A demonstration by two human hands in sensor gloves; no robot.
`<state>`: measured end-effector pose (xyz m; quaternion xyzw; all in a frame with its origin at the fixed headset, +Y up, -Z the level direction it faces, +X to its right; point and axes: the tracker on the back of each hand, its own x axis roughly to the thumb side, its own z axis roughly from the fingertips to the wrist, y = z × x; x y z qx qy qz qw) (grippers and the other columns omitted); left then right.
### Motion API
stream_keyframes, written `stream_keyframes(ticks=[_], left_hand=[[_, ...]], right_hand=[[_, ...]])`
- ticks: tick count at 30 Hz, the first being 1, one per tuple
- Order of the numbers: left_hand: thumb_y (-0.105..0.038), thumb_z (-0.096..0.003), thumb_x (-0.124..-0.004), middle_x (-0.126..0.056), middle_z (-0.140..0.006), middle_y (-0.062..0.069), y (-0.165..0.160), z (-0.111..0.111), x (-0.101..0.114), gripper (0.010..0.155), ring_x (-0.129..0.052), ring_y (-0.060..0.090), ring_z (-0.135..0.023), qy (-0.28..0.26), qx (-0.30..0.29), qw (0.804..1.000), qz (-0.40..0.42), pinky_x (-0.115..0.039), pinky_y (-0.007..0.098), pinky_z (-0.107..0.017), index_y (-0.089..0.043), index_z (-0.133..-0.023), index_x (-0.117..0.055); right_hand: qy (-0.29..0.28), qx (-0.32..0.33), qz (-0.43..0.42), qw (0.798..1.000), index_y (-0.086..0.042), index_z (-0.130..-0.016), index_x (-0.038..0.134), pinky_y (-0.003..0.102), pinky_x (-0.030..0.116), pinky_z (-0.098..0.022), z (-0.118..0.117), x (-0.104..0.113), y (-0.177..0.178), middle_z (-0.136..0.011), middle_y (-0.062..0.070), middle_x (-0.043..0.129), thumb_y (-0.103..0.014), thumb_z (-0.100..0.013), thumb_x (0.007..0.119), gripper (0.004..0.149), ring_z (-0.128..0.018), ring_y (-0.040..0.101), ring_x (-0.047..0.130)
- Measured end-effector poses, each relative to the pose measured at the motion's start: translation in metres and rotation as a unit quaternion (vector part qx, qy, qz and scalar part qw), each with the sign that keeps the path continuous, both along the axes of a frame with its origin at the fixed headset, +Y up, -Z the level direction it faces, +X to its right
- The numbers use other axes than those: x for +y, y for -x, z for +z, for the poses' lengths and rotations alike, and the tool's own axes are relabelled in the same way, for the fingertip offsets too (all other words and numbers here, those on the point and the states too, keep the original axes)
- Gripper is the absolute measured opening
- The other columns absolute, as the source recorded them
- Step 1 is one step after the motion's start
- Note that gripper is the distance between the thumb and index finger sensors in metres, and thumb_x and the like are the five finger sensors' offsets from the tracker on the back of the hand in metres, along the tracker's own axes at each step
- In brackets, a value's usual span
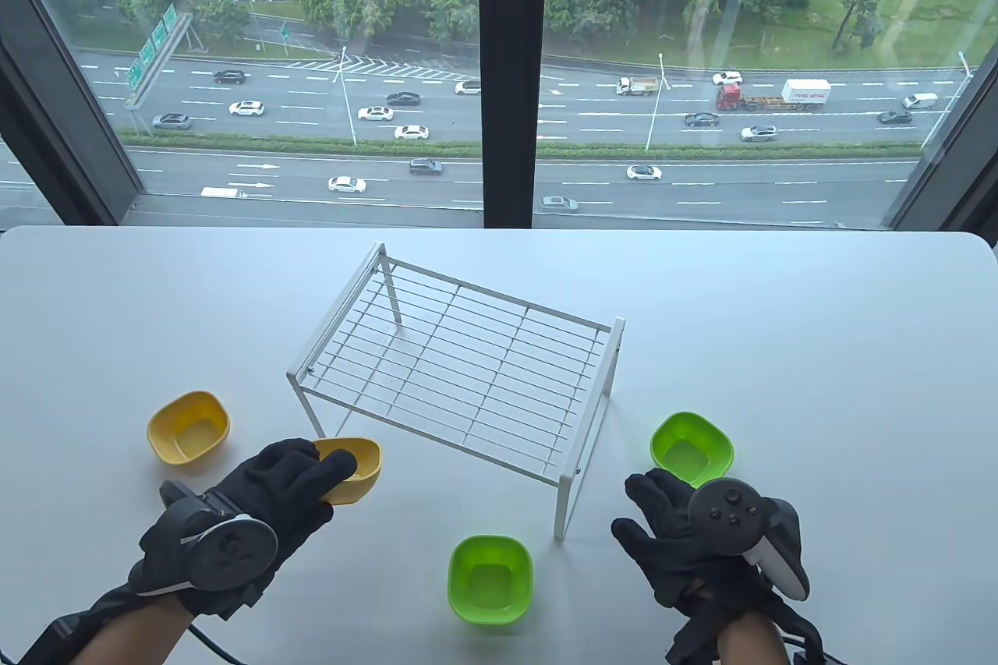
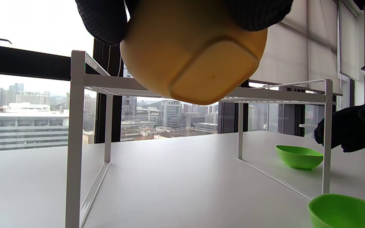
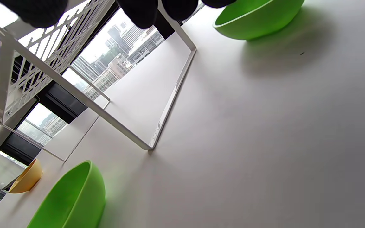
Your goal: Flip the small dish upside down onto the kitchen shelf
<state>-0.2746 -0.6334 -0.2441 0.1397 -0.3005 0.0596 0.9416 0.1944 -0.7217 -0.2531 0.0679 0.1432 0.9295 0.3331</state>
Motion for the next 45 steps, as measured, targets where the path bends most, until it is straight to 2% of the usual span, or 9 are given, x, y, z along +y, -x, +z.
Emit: stream_keyframes(ticks=[2,11,16,28,45], left_hand=[[-0.043,-0.0425,-0.07,-0.082,-0.084,-0.01,-0.001,0.0,0.008,0.064,-0.074,0.022,-0.094,-0.012,-0.016,1.0,0.016,-0.076,0.049,-0.071,-0.035,-0.103,-0.049],[-0.044,-0.0422,-0.069,-0.079,-0.085,-0.01,-0.012,-0.012,0.031,0.067,-0.072,0.023,-0.094,0.001,-0.007,1.0,0.015,-0.075,0.05,-0.072,-0.033,-0.104,-0.044],[-0.044,-0.0426,-0.067,-0.075,-0.087,-0.01,-0.017,-0.02,0.034,0.068,-0.068,0.024,-0.095,0.011,0.009,1.0,0.016,-0.073,0.054,-0.073,-0.033,-0.105,-0.041],[-0.047,-0.0438,-0.062,-0.07,-0.088,-0.009,-0.028,-0.045,0.04,0.07,-0.068,0.024,-0.092,0.03,0.088,0.995,0.026,-0.074,0.053,-0.071,-0.03,-0.106,-0.033],[-0.051,-0.0442,-0.065,-0.066,-0.088,-0.007,-0.075,-0.082,0.054,0.076,-0.067,0.024,-0.09,0.048,0.15,0.987,-0.02,-0.075,0.052,-0.07,-0.027,-0.105,-0.026]], right_hand=[[0.002,-0.004,0.001,1.0,-0.021,-0.109,0.042,0.068,0.03,-0.072,-0.001,-0.001,-0.002,-0.117,0.016,0.03,-0.064,-0.047,0.063,0.078,-0.104,0.045,0.031],[0.01,-0.02,-0.003,1.0,-0.021,-0.109,0.041,0.068,0.03,-0.071,-0.005,-0.005,-0.011,-0.117,0.016,0.03,-0.064,-0.047,0.063,0.078,-0.104,0.045,0.032],[0.007,-0.013,0.002,1.0,-0.021,-0.109,0.04,0.068,0.031,-0.072,-0.005,-0.005,-0.01,-0.117,0.016,0.031,-0.065,-0.047,0.062,0.079,-0.104,0.044,0.035],[0.007,-0.012,-0.002,1.0,-0.021,-0.109,0.039,0.068,0.031,-0.072,-0.007,-0.004,-0.01,-0.117,0.016,0.03,-0.065,-0.047,0.062,0.08,-0.104,0.044,0.035],[0.006,-0.014,-0.006,1.0,-0.021,-0.11,0.037,0.068,0.031,-0.072,-0.009,-0.002,-0.012,-0.118,0.016,0.029,-0.066,-0.048,0.06,0.08,-0.104,0.044,0.034]])
